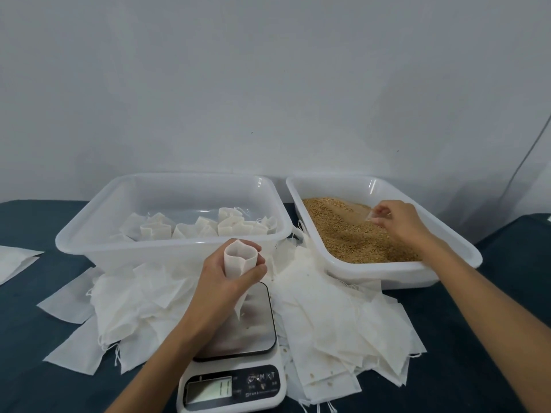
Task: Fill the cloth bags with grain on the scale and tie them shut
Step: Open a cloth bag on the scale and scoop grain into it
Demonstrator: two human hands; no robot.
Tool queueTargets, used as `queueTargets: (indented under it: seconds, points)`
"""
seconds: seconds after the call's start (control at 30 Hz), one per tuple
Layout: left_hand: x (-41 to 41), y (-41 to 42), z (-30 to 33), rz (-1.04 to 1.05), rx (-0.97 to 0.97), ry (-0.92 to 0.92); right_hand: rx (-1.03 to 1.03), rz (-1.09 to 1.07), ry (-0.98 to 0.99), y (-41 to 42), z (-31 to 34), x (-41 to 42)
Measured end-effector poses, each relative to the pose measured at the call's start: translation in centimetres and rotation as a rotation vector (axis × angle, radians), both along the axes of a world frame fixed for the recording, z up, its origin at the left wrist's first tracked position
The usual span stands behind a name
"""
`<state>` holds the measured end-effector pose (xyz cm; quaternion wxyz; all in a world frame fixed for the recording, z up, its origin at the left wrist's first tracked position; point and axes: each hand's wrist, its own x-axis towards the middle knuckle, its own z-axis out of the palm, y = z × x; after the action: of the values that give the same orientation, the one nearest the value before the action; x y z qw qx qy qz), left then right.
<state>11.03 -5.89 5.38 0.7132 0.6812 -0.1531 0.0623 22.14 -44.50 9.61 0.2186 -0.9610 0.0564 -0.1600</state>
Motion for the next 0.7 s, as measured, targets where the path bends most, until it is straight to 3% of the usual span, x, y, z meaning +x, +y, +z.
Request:
queueTargets:
  seconds: [0.27, 0.47, 0.7]
  points:
    - [0.0, -0.1, -0.1, 0.002, 0.048, -0.014, 0.155, 0.417, -0.043, 7.2, 2.2, -4.9]
    - [0.0, 0.0, 0.1, 0.023, 0.050, -0.012, -0.020, 0.627, -0.062, 10.3, 4.3, -7.1]
    - [0.4, 0.1, -0.3, 0.025, 0.080, -0.015, -0.275, 0.601, -0.195, 11.6, 6.7, -7.6]
